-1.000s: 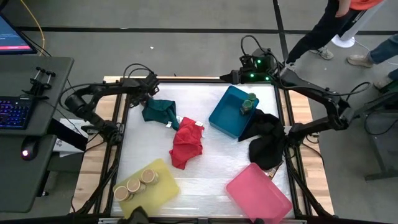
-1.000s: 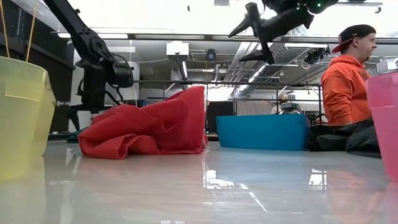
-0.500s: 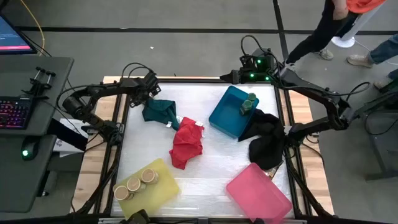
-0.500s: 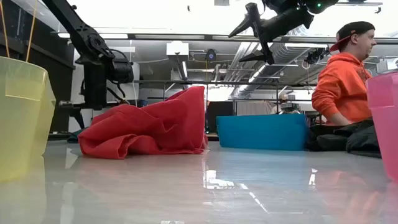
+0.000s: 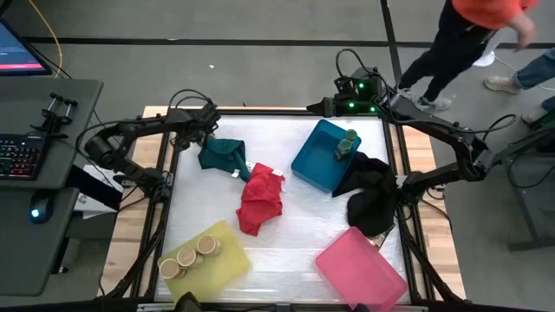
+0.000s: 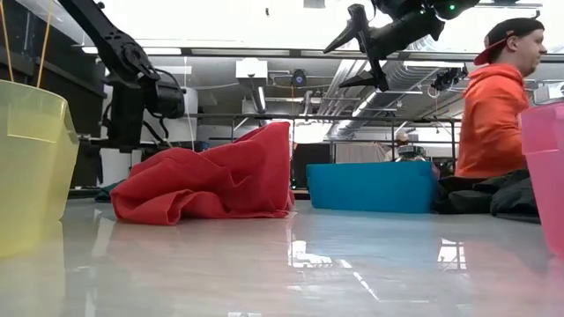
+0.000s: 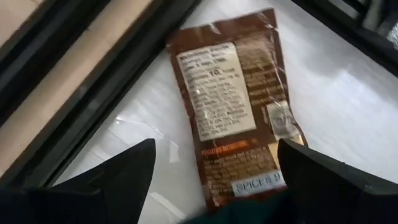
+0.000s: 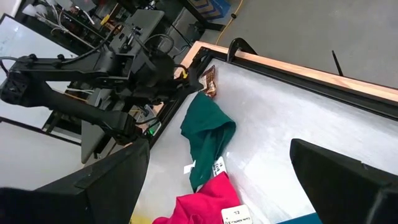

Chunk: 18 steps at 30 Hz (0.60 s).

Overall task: Sort spices by type
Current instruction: Put the top orange seasoning bag into the pink bin

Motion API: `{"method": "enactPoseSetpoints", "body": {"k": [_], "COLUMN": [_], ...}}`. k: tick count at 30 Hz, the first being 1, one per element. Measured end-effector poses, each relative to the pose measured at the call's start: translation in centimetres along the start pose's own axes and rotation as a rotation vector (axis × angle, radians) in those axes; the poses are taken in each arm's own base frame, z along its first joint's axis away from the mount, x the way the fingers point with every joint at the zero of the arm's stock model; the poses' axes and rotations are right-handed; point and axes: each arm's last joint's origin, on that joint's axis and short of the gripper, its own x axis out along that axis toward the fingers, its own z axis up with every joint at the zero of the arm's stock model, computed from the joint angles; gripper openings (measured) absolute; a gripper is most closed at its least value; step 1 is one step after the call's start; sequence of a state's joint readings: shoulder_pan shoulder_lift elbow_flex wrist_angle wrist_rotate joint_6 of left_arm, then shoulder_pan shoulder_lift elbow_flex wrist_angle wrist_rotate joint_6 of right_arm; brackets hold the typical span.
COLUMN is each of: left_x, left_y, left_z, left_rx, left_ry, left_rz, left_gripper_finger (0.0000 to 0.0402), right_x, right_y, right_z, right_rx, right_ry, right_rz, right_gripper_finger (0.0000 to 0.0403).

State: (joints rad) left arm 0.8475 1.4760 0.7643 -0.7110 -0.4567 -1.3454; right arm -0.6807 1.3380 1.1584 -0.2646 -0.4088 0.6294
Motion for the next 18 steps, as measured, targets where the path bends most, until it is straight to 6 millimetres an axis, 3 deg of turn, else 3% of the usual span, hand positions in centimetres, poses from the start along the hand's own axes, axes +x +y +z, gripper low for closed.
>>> {"method": "enactPoseSetpoints", "body": {"k": [11,15,18], "left_x": [0.6,0.6,0.4], "left_y": [-0.2,-0.2,-0.1], "left_z": [-1.6,-2.0,-2.3], "left_rx": [0.012,0.032,0.051], "left_ry": [-0.057,-0.059,-0.055], "left_rz": [0.065,0.074,0.082], "left_gripper_finger": [0.0316,0.0280,0.0226], "right_x": [0.0,0.0,0.0], "right_y": [0.0,0.0,0.0], "right_z": [0.0,0.0,0.0], "right_rx": [0.025,0.026,0.027], "right_ry": [0.002,0.003,0.003], "right_rz": [0.002,0.002,0.002], "right_gripper_finger": [0.0383,0.0383,0.0383]}}
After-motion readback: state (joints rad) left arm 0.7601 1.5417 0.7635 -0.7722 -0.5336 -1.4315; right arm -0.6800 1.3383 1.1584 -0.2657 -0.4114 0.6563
